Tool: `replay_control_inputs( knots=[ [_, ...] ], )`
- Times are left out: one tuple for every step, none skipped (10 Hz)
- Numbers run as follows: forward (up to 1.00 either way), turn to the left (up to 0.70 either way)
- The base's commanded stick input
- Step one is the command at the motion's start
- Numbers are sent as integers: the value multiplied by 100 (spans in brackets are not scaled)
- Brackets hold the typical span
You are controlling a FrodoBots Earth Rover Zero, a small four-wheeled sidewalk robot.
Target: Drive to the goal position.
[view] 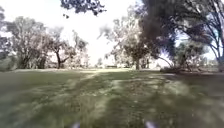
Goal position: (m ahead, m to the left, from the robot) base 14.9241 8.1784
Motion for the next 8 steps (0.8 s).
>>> replay_control_inputs(
  knots=[
    [70,0],
    [70,0],
    [70,0],
    [70,0],
    [70,0],
    [70,0],
    [70,0],
    [70,0]
  ],
)
